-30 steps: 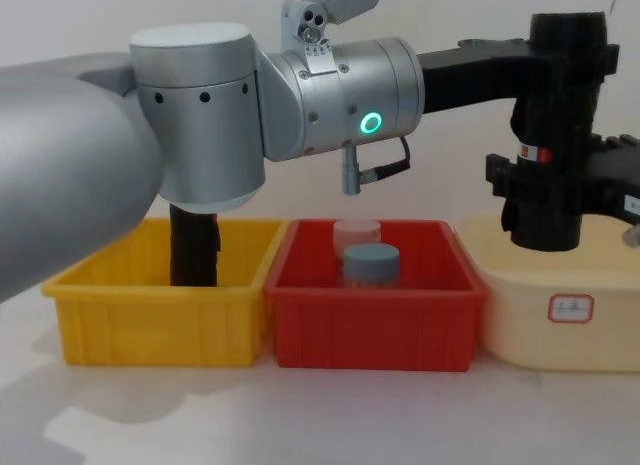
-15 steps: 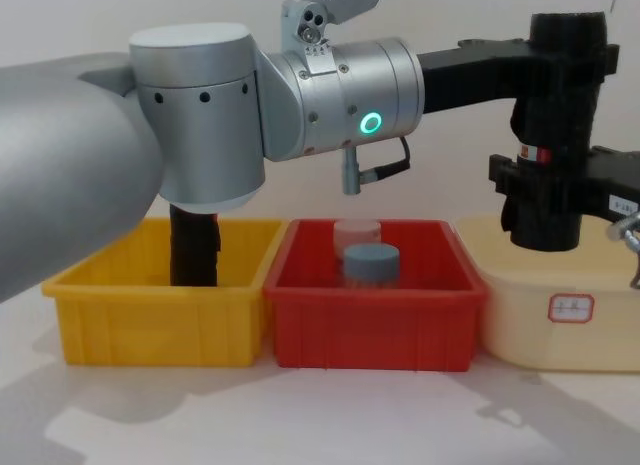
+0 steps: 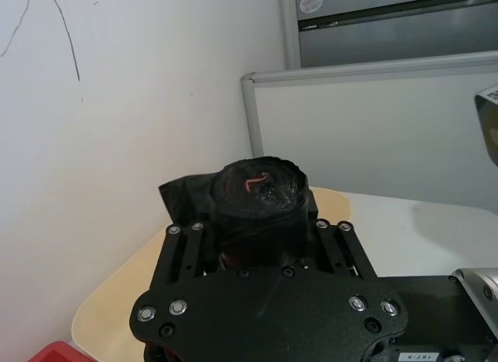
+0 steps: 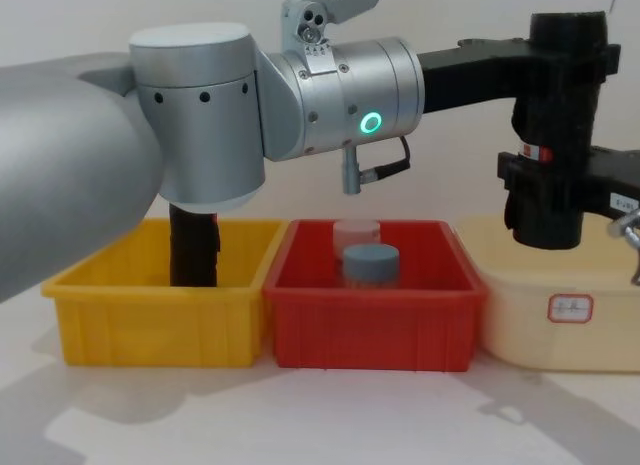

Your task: Pick up the garbage bag with the one hand and transfer it to the other hand.

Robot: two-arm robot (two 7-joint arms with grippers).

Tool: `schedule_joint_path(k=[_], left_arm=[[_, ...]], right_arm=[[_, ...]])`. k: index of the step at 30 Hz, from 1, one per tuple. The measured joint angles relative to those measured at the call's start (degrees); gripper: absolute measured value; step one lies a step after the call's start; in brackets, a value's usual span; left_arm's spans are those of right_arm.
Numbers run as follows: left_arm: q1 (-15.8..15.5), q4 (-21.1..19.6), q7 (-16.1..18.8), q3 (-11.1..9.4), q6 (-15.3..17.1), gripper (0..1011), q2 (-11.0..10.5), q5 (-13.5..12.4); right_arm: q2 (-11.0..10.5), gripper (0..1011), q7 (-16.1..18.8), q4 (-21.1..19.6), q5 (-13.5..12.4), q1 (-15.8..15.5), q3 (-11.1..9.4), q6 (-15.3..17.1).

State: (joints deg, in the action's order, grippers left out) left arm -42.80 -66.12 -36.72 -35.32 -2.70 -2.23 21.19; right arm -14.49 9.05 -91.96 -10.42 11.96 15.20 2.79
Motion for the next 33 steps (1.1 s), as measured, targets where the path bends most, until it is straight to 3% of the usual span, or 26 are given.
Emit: schedule_joint_path(k=[11,17,28,33], left_arm=[[0.0,0.0,0.0,0.0,0.0,865,0.0,0.0],[0.0,0.0,0.0,0.0,0.0,1001,0.0,0.0],[0.0,0.0,0.0,0.0,0.0,1000,0.0,0.0],[0.0,0.0,0.0,0.0,0.0,1000,0.0,0.0]], right_arm=[[0.5,517,-0.4,-0.5,0.2,-0.6,-1.3,0.4],[0.5,517,-1.1,-0.9,-0.4,-0.9,-3.3,2.1],[-0.9,517,-2.3,0.3,-1.4,1.0,-7.8,7.0],[-2.8,517,-2.8,2.6,-1.3,3.6,-9.9,10.3]])
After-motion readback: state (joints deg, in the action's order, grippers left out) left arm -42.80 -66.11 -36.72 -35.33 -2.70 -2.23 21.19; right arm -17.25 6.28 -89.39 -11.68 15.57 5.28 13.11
